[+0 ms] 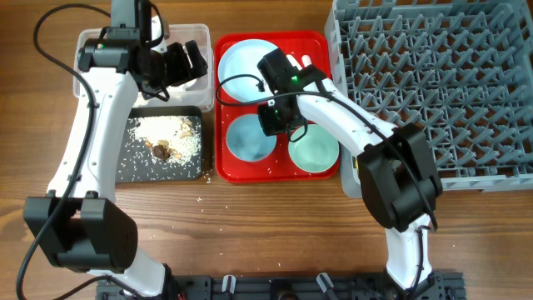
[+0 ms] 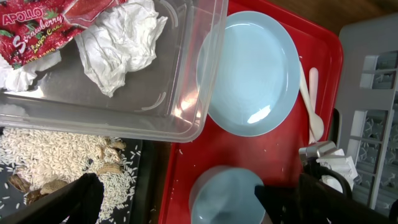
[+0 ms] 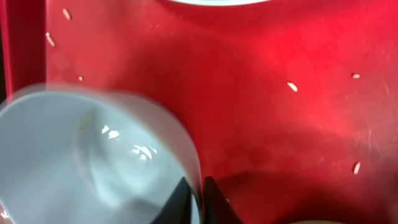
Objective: Sort waste into correct bins and load items into the dishwasher rack
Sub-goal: 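Grasp the blue bowl with the right gripper and lift it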
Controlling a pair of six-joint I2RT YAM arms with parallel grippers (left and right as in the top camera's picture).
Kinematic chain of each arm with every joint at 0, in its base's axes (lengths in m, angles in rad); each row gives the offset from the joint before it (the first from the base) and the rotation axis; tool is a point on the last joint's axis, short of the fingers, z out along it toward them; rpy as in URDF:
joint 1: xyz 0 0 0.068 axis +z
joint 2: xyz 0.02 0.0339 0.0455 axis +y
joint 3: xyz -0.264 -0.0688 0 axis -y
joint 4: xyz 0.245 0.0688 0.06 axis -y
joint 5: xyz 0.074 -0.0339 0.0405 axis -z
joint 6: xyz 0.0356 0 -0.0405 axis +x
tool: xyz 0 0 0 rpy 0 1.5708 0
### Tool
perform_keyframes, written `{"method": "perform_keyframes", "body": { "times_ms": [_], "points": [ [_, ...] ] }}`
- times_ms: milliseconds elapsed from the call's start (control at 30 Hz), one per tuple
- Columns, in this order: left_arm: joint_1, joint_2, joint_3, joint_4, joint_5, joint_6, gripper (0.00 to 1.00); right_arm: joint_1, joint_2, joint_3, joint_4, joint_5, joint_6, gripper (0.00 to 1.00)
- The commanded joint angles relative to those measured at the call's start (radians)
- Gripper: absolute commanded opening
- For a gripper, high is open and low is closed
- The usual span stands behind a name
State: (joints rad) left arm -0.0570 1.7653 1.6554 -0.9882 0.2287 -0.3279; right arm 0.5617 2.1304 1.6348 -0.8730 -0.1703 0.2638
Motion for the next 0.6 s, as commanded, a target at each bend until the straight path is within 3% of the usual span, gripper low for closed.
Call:
{"method": "perform_keyframes", "body": {
  "times_ms": [0, 133, 267, 400, 467, 567],
  "points": [
    [0.003, -0.009, 0.007, 0.0, -0.014, 0.006, 1.0, 0.0, 0.026, -0.006, 0.015, -0.011, 0.002, 0.04],
    [0.003, -0.009, 0.007, 0.0, -0.014, 0.005, 1.0, -0.034, -0.043, 0.023, -0.009, -0.011, 0.032, 0.04],
    [0.003, -0.009, 0.007, 0.0, -0.014, 0.006, 1.0, -0.133, -0.272, 0.037, -0.049, 0.053, 0.074, 0.04],
    [0.003, -0.009, 0.007, 0.0, -0.014, 0.006, 1.0, -0.249, -0.452, 0.037, -0.113, 0.303, 0.145, 0.04],
    [0.003, -0.009, 0.007, 0.0, -0.014, 0.006, 1.0, -0.292, -0.508, 0.037, -0.085, 0.55, 0.207, 0.04],
    [0.003, -0.009, 0.007, 0.0, -0.014, 0.005, 1.0, -0.298, -0.5, 0.036, 0.05, 0.85, 0.104, 0.04]
  ]
}}
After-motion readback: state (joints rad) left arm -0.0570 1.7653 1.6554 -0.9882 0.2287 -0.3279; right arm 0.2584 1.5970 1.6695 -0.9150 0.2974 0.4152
